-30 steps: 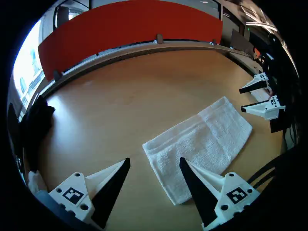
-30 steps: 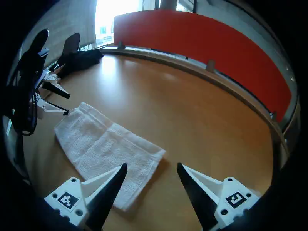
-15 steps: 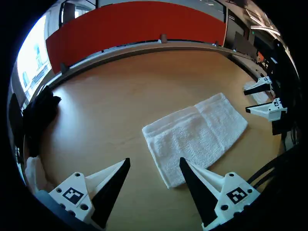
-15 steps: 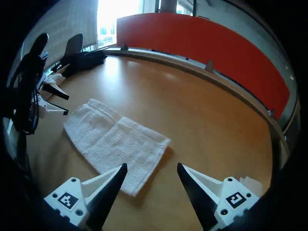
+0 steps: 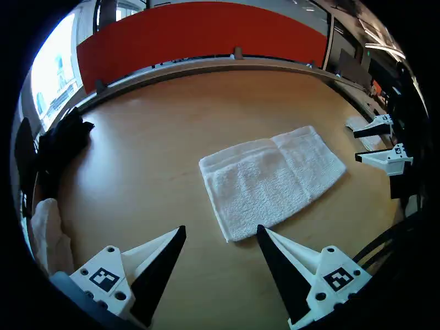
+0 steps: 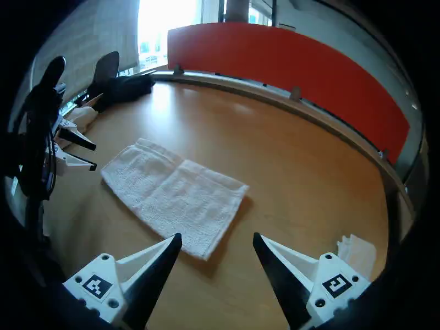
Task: Fold towel
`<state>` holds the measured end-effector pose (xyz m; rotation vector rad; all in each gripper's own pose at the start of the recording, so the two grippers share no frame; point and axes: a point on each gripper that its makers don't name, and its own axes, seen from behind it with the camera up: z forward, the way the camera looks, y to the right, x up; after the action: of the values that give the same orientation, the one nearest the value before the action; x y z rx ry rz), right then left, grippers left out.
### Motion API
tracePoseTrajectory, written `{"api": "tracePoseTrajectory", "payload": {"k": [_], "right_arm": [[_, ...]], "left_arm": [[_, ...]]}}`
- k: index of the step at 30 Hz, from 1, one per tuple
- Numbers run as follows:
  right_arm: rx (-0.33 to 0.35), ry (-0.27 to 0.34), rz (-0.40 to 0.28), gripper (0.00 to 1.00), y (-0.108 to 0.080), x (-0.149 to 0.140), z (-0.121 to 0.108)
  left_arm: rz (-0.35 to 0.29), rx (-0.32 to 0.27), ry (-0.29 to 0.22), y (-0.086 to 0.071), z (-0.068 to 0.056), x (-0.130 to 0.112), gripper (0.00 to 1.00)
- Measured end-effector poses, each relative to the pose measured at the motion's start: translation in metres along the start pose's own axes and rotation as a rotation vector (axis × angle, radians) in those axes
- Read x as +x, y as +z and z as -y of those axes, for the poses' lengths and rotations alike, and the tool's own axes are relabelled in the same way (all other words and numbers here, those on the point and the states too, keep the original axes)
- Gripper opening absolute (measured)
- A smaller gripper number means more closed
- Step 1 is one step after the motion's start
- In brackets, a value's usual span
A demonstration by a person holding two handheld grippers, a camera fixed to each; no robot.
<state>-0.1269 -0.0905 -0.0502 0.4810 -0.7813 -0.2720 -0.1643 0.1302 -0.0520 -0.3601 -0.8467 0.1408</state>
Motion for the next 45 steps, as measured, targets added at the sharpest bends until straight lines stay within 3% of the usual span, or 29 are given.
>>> {"api": "tracePoseTrajectory", "payload": {"k": [15, 36, 45], "right_arm": [[0.018, -0.014, 0.003, 1.00, 0.001, -0.006, 0.000], [0.122, -0.148, 0.038, 1.00, 0.015, -0.010, 0.008], [0.154, -0.186, 0.065, 0.99, 0.018, -0.017, 0.011]], "left_arm": [[-0.004, 0.026, -0.026, -0.011, 0.005, -0.012, 0.95], [-0.006, 0.131, -0.143, -0.045, 0.044, -0.043, 0.95], [-0.005, 0.153, -0.170, -0.054, 0.053, -0.051, 0.95]]}}
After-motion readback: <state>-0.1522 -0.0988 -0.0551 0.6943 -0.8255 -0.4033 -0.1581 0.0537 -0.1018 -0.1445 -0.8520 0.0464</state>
